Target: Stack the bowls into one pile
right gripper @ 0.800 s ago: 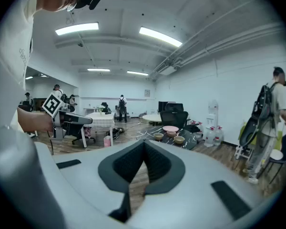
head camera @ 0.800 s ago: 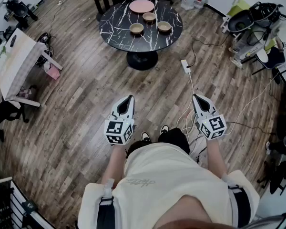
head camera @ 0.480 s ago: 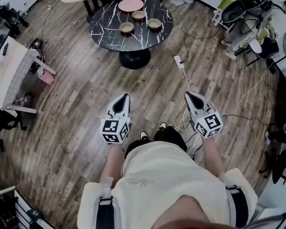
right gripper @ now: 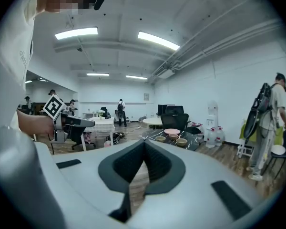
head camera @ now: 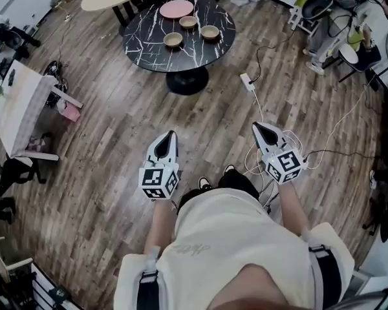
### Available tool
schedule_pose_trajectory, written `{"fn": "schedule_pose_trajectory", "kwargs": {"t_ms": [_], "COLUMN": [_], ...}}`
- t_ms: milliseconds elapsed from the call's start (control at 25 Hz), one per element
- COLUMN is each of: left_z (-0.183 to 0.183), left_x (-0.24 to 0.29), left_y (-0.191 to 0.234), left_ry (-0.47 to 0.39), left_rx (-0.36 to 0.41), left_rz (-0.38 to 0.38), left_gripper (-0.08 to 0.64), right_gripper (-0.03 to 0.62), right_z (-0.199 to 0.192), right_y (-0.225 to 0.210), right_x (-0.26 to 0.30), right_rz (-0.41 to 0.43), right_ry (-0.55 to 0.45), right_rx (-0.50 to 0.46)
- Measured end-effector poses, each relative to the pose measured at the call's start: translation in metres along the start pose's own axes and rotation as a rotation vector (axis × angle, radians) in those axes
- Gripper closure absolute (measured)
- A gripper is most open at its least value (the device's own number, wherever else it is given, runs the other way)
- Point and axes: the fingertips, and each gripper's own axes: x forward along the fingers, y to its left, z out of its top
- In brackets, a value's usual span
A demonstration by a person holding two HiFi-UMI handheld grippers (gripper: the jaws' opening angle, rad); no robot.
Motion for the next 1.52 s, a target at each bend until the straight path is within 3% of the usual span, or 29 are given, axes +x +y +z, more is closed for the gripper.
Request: {"fn": "schedule_pose_trajectory", "kwargs": {"t_ms": [280,360,400,480,1000,1320,1520], "left_z": [-0.001,-0.003,-0.005,-0.010,-0.028,0.016,0.038], "left_x": [-0.001,0.001,0.003,0.007,0.068,0.137,0.179], "left_y": [0.006,0.006,0.006,0.005,0.006,0.012,0.022], "left_ry": [0.003,0.007,0.010,0.017,0.099,0.103,0.085], "left_rx": [-0.010,-0.012,-0.014,-0.019,-0.048,0.010,0.020], "left_rz": [0.004,-0.005,-0.010,-0.020,-0.037,-0.033,-0.001], "left_gripper": [0.538,0.538,0.538,0.538,0.538,0.538,0.538], "right_gripper": [0.581,0.436,0.413,0.442,0.437,0.436,0.436], "right_z": [0.002,0.001,0.000,-0.004,-0.029,-0.010,-0.018], "right_y": [-0.005,-0.007,-0.007,-0.009,-0.041,-0.105,-0.144], "right_x": [0.001,0.002,0.002,0.001,0.025,0.076,0.103], "right_rz": [-0.008,-0.018,-0.022,-0.027,-0.011,-0.007,0.009], "right_ry": [-0.008,0.000,0.000,0.000,0.083,-0.004,-0.024], "right_rx": [0.004,0.012,0.013,0.010,0.017,0.031,0.085]}}
